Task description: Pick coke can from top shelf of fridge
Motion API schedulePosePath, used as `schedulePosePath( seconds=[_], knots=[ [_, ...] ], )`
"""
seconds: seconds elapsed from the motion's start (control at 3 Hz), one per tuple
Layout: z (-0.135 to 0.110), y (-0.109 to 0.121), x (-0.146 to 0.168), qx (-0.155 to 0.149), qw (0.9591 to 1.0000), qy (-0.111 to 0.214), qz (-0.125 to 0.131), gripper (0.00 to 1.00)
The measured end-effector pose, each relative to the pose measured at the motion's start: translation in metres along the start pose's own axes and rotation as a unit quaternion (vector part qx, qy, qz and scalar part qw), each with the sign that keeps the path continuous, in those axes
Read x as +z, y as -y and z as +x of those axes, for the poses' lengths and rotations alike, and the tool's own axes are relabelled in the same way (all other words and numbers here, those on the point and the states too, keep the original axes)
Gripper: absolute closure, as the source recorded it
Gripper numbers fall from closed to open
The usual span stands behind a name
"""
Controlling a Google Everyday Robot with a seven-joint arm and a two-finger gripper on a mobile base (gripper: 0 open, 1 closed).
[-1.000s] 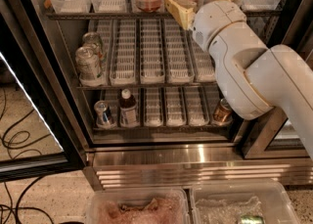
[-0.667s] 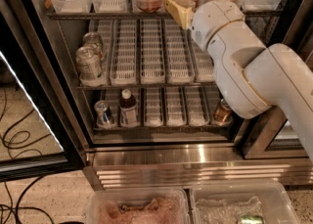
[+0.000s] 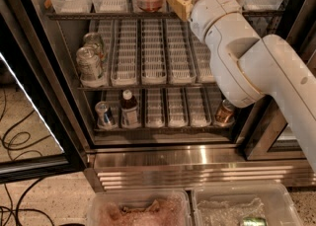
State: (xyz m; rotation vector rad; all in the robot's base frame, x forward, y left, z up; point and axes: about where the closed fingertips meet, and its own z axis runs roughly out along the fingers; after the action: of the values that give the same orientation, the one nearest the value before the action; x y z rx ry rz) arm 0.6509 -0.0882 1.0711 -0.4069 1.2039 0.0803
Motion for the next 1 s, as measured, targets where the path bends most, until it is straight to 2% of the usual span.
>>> schedulePosePath(
  seconds=[0.33, 0.67, 1.0],
  knots=[
    [0.001, 0.001, 0.007, -0.002, 1.0, 0.002, 0.003, 0.32],
    [-0.003, 0.007, 0.035, -0.021, 0.9997, 0.015, 0.005, 0.32],
    [-0.003, 0.007, 0.035, -0.021, 0.9997, 0.014, 0.005, 0.32]
  ],
)
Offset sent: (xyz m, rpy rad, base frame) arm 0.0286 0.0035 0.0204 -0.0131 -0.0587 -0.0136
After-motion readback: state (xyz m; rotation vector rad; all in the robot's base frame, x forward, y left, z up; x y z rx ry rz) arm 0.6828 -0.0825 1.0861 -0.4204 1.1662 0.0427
